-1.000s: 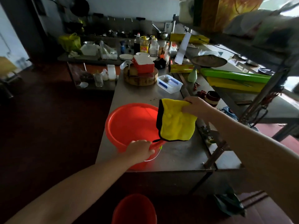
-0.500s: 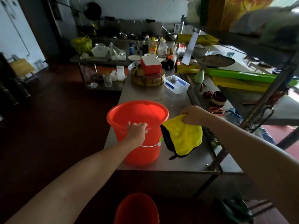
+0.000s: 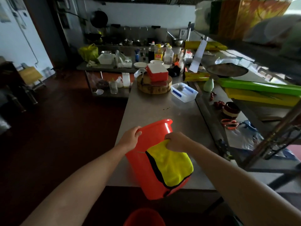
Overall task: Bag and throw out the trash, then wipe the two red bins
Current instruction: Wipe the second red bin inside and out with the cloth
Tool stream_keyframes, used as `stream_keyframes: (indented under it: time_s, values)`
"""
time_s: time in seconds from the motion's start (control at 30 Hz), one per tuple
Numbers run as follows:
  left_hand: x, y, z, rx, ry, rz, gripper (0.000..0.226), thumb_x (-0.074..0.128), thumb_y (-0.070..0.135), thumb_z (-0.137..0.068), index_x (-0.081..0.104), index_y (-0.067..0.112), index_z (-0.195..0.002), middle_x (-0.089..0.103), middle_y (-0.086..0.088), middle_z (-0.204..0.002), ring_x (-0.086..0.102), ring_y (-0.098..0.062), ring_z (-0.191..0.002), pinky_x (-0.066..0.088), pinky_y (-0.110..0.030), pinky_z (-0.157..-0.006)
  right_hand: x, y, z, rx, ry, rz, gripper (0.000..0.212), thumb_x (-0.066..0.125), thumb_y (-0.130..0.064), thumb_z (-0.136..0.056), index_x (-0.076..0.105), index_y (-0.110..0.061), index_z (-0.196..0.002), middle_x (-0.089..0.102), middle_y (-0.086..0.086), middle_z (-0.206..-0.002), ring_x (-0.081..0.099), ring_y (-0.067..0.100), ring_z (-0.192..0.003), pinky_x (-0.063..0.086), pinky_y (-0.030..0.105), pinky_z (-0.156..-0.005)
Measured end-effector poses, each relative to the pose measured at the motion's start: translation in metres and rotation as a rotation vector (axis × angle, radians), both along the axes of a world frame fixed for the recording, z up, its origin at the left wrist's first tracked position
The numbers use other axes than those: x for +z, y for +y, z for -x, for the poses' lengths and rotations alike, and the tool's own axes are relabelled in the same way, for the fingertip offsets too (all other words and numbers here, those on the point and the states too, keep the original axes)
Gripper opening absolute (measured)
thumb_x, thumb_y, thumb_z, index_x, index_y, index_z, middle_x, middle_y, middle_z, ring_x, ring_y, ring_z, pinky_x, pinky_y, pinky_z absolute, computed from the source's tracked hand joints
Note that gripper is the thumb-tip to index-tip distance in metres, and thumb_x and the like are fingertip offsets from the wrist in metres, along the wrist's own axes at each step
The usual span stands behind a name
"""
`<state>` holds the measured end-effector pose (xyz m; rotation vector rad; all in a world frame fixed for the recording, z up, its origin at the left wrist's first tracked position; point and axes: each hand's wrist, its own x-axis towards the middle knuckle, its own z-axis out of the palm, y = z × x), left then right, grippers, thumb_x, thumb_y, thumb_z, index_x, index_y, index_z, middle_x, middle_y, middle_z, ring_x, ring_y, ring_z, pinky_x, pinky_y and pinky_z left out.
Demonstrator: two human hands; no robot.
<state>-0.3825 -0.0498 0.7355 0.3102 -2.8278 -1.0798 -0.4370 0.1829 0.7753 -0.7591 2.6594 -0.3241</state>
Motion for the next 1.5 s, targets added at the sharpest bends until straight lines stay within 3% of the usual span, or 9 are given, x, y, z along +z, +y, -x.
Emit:
stream_keyframes:
  time_s: [0.13, 0.23, 0.37, 0.63, 0.83, 0.93, 1.1, 1.27, 1.5]
  values:
    - [-0.022, -0.037, -0.003, -0.086, 0.057, 0.053, 0.049, 0.043, 0.013, -0.107, 0.035, 0.012, -0.156, 0.045, -0.015, -0.153, 0.043, -0.028, -0.141, 0.031, -0.032, -0.116, -0.033, -0.039, -0.009, -0.111, -0.044, 0.048, 0.038, 0.053, -0.017, -0.078, 0.07, -0.025, -0.111, 0.06, -0.004, -0.105, 0.06, 0.024, -0.109, 0.046, 0.025, -0.081]
    - [-0.044, -0.068, -0.008, -0.298, -0.013, 0.268, 0.081, 0.055, 0.029, -0.099, 0.006, 0.015, -0.162, 0.002, -0.012, -0.168, 0.003, -0.028, -0.155, 0.007, -0.035, -0.125, -0.046, -0.068, -0.011, -0.149, -0.03, 0.053, 0.043, 0.057, -0.014, -0.084, 0.067, -0.016, -0.126, 0.057, 0.001, -0.137, 0.051, 0.022, -0.129, 0.04, 0.025, -0.104]
    - [-0.063, -0.11, -0.002, -0.478, -0.065, 0.517, 0.114, 0.069, 0.051, -0.086, -0.017, 0.032, -0.158, -0.017, -0.001, -0.166, -0.001, -0.032, -0.153, 0.018, -0.045, -0.124, -0.052, -0.092, -0.014, -0.189, -0.049, 0.028, 0.044, 0.058, -0.011, -0.08, 0.068, -0.015, -0.123, 0.059, 0.003, -0.13, 0.054, 0.023, -0.124, 0.044, 0.031, -0.105]
    - [-0.073, -0.104, 0.028, -0.433, 0.054, 0.662, 0.101, 0.067, 0.054, -0.089, 0.004, 0.021, -0.161, -0.005, -0.009, -0.165, 0.017, -0.035, -0.148, 0.029, -0.047, -0.12, -0.063, -0.092, -0.028, -0.115, -0.03, -0.001, 0.043, 0.062, -0.01, -0.089, 0.066, -0.014, -0.132, 0.042, 0.001, -0.157, 0.025, 0.015, -0.152, 0.011, 0.032, -0.124]
    - [-0.056, -0.103, 0.04, -0.388, 0.127, 0.485, 0.076, 0.067, 0.042, -0.093, 0.031, 0.019, -0.156, 0.028, -0.004, -0.155, 0.043, -0.03, -0.13, 0.041, -0.042, -0.11, -0.055, -0.072, -0.029, -0.281, -0.058, 0.17, 0.029, 0.059, 0.005, -0.085, 0.071, 0.004, -0.112, 0.052, 0.03, -0.142, 0.046, 0.027, -0.137, 0.032, 0.039, -0.118]
    - [-0.044, -0.108, 0.046, -0.358, 0.108, 0.398, 0.069, 0.065, 0.032, -0.096, 0.032, 0.022, -0.156, 0.04, -0.004, -0.146, 0.051, -0.03, -0.123, 0.045, -0.043, -0.104, -0.053, -0.061, -0.023, -0.271, -0.107, 0.017, 0.045, 0.056, -0.012, -0.094, 0.059, -0.008, -0.139, 0.038, 0.014, -0.158, 0.035, 0.024, -0.146, 0.026, 0.027, -0.117]
    - [-0.031, -0.112, 0.05, -0.405, 0.137, 0.468, 0.068, 0.05, 0.02, -0.104, 0.015, 0.03, -0.161, 0.041, -0.004, -0.148, 0.058, -0.029, -0.116, 0.053, -0.046, -0.088, -0.053, -0.062, -0.016, -0.211, -0.121, -0.052, 0.045, 0.056, -0.012, -0.092, 0.062, -0.012, -0.137, 0.041, 0.005, -0.158, 0.036, 0.018, -0.147, 0.023, 0.023, -0.121]
    - [-0.032, -0.114, 0.061, -0.288, 0.107, 0.735, 0.076, 0.037, -0.003, -0.097, 0.009, 0.024, -0.162, -0.001, -0.002, -0.169, 0.021, -0.031, -0.15, 0.032, -0.047, -0.116, -0.044, -0.065, -0.004, -0.213, -0.154, -0.12, 0.051, 0.054, -0.02, -0.081, 0.063, -0.027, -0.131, 0.06, 0.004, -0.133, 0.06, 0.024, -0.111, 0.053, 0.03, -0.094]
    - [-0.043, -0.097, 0.061, -0.263, 0.101, 0.798, 0.065, 0.029, 0.009, -0.096, 0.014, 0.011, -0.16, -0.012, -0.005, -0.168, -0.022, -0.029, -0.152, -0.004, -0.057, -0.123, -0.034, -0.072, 0.008, -0.184, -0.15, -0.17, 0.056, 0.052, -0.026, -0.082, 0.061, -0.027, -0.137, 0.06, 0.005, -0.137, 0.058, 0.025, -0.12, 0.051, 0.033, -0.099]
